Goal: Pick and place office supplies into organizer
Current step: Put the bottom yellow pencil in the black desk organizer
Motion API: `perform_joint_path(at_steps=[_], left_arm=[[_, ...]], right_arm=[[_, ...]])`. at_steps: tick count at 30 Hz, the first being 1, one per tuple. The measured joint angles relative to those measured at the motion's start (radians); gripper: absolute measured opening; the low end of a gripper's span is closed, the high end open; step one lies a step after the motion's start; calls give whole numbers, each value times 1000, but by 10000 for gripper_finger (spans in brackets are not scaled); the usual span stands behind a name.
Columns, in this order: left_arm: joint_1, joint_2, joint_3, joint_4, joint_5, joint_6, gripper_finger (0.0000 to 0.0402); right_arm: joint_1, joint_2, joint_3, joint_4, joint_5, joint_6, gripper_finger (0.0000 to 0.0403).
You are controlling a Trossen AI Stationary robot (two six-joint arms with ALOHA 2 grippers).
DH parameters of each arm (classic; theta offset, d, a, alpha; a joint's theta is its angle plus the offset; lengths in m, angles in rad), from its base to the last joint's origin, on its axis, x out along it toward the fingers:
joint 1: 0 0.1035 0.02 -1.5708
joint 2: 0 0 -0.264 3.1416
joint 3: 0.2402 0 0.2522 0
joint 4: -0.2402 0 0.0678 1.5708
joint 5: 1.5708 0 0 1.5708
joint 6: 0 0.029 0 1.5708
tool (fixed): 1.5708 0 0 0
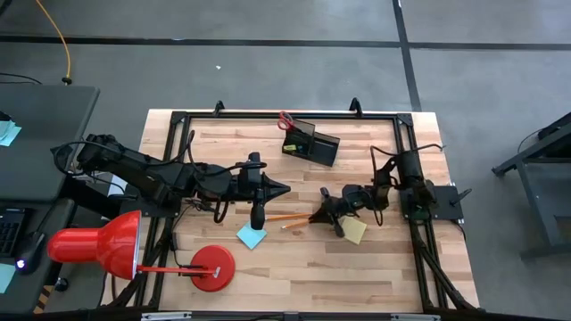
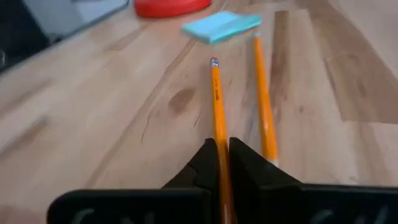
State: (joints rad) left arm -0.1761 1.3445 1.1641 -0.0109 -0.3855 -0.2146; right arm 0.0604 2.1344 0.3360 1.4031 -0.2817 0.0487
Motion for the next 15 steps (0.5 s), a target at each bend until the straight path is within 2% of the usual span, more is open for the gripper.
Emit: perform_joint_path(at_steps=[8,15], left_arm=[[0,0,0,1,0,0,3],[4,0,0,-67,-44,-26,3]], right_arm=[[0,-1,-2,136,36,154,4],[-8,-40,-16,146,48,180,2]])
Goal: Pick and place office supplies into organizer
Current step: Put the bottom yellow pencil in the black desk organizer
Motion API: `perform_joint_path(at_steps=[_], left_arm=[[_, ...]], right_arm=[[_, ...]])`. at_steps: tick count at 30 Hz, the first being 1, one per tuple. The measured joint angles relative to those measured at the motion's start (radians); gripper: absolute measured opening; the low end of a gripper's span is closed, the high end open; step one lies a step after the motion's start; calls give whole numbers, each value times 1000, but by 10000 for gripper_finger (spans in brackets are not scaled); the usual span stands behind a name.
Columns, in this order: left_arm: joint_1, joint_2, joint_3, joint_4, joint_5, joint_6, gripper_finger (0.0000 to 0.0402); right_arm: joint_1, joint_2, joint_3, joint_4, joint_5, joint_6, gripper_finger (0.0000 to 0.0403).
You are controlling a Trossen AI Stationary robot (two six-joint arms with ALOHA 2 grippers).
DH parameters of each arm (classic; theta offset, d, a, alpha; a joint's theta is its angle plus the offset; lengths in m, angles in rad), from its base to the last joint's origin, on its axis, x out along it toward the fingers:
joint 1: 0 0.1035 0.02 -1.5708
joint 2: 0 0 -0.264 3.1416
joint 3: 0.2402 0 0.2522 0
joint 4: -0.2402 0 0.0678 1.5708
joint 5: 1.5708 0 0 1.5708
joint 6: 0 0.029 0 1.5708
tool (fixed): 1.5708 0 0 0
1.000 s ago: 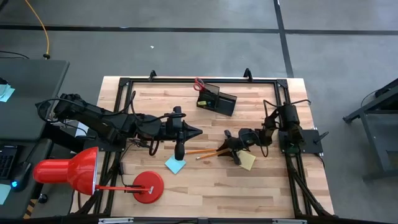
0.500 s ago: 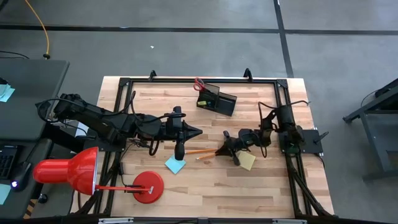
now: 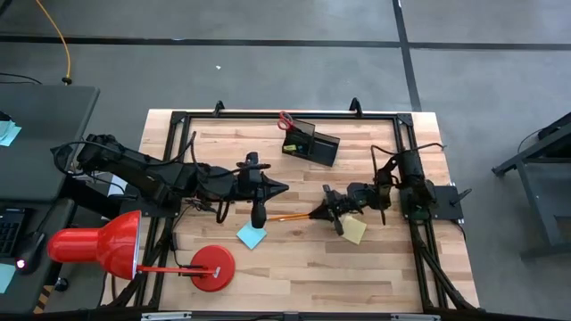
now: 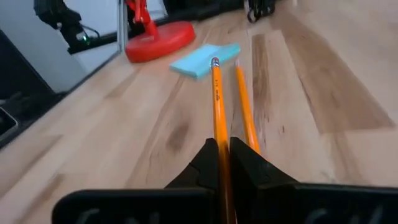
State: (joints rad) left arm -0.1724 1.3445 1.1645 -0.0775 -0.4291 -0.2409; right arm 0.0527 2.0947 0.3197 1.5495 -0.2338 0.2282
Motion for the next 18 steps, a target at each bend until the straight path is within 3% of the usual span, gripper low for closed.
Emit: perform_joint_path(at_steps=[4,8,11,15,18], left_arm=[[38,10,0,-102,4,-197,3],[64,10,0,-43,4,-207,3],[63,10,-1,76,-1,-122,3],[59,10,0,400,3,98,3],[61,4,1,532,7,213,3]], right_arm=[[0,-62,-12,12,59,11,1],[-1,-155,-9,16,112,38,1],[-2,-218,-9,14,161,44,1],[-3,-315,-9,9,219,39,1],[-3,-394,-9,-2,258,17,1]])
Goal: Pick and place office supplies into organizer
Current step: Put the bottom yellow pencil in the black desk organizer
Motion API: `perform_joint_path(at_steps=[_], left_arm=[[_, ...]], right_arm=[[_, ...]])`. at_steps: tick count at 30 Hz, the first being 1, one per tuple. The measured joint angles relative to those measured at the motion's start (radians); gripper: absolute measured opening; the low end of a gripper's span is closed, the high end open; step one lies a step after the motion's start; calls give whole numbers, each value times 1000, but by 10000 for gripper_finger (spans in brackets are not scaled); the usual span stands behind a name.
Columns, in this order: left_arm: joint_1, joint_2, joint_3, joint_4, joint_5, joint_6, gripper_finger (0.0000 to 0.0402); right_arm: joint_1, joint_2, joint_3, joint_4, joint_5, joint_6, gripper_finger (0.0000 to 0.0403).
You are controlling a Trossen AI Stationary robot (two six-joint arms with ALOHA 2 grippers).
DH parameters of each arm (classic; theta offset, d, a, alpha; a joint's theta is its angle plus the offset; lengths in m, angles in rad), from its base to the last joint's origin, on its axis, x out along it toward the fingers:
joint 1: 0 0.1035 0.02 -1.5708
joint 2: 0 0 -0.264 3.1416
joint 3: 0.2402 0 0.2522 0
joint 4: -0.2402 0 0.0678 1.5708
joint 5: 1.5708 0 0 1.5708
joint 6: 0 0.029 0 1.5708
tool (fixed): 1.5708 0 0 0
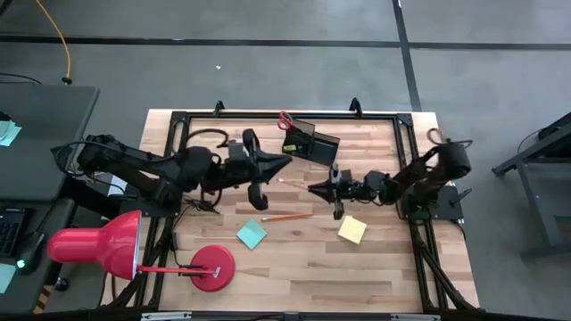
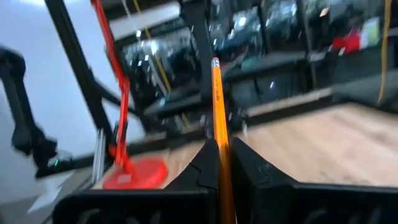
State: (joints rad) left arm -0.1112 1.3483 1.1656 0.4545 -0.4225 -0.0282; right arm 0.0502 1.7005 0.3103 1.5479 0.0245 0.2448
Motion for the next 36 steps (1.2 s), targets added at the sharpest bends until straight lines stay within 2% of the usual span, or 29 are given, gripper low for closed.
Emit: perform_joint_path(at_steps=[3,6,12,15,19,26,30,36], left_arm=[[0,-34,-1,-3,8,60,6],[0,-54,0,-17,2,84,30],[1,-52,-1,-44,3,19,136],[0,-52,-1,-115,-7,21,188],[0,-51,-2,-109,12,-6,228],[0,-51,-1,-121,11,-5,225],[0,-41,-2,-115,-1,-2,208],[0,-41,-2,-107,-16,1,190]], right_arm=[[-12,-92,0,-8,5,-21,0],[-31,-189,0,-65,5,-34,0],[-57,-387,0,-243,-6,-65,0],[-57,-478,0,-295,-7,-96,0],[-57,-577,1,-310,14,-126,0],[-57,-653,40,-351,24,-126,0],[-54,-648,149,-468,-34,-165,0],[-54,-633,279,-546,-113,-219,0]])
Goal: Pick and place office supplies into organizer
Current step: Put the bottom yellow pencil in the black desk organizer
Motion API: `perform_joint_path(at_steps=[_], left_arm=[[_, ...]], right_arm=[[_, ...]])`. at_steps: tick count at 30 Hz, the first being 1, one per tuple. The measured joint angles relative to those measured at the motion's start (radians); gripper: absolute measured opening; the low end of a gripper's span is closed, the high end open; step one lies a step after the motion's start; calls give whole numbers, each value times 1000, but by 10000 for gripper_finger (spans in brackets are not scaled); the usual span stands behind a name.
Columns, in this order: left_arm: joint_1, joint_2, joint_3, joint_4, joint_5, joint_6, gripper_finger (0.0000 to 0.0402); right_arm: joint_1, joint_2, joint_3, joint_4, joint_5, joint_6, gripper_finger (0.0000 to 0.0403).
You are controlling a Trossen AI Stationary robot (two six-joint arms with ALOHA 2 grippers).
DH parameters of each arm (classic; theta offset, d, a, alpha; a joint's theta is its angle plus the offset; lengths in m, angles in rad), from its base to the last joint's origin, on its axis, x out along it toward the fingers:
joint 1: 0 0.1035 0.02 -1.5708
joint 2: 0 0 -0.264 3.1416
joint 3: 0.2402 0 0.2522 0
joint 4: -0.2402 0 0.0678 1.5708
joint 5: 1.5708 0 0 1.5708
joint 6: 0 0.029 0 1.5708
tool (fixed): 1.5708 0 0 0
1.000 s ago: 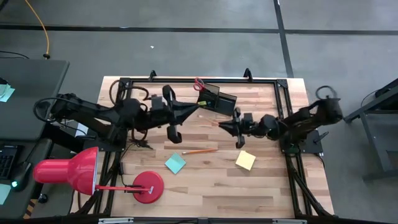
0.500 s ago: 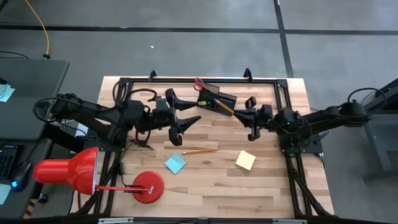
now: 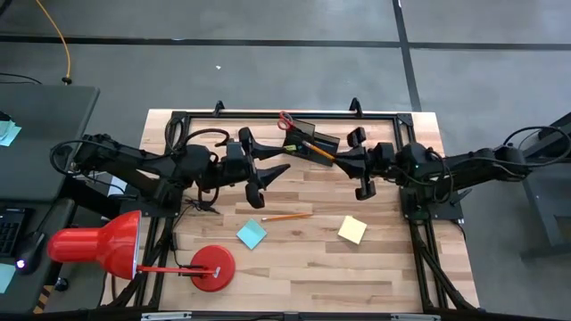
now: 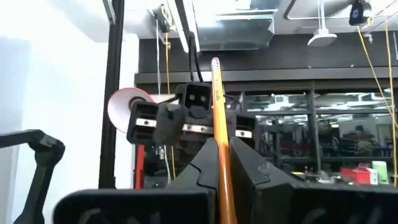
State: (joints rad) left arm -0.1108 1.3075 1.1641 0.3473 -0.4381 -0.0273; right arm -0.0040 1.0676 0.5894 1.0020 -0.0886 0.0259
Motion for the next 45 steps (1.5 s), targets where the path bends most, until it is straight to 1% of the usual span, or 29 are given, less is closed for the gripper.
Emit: perform_joint_path(at_steps=[3,7,11,22,24,26,29,32,33,34,38,40,42,45], left_arm=[[0,0,0,20,-1,1,186],[0,0,0,27,0,0,189],[0,0,0,34,0,0,190],[0,0,0,58,0,-4,187],[0,0,0,74,2,-4,175],[0,0,0,78,8,-3,152],[0,0,0,76,11,-3,102],[0,0,0,75,23,5,39],[0,0,0,74,25,10,22],[0,0,0,74,30,10,14],[0,0,0,95,30,13,21],[1,2,-1,114,41,45,11],[6,-1,-1,114,48,70,9],[19,-15,3,134,76,116,13]], right_arm=[[0,23,34,-30,-18,-1,0],[0,84,66,-33,-40,0,0],[7,143,104,25,-45,0,0],[18,279,218,26,-92,21,0],[18,286,232,26,-99,22,0],[18,290,236,27,-99,22,0],[18,290,236,26,-90,23,0],[17,290,236,25,-83,25,0],[17,290,236,24,-78,22,0],[17,290,236,25,-72,22,0],[10,290,236,26,-78,46,0],[10,290,236,28,-83,72,5],[11,290,237,28,-83,102,19],[18,290,236,-4,-64,132,51]])
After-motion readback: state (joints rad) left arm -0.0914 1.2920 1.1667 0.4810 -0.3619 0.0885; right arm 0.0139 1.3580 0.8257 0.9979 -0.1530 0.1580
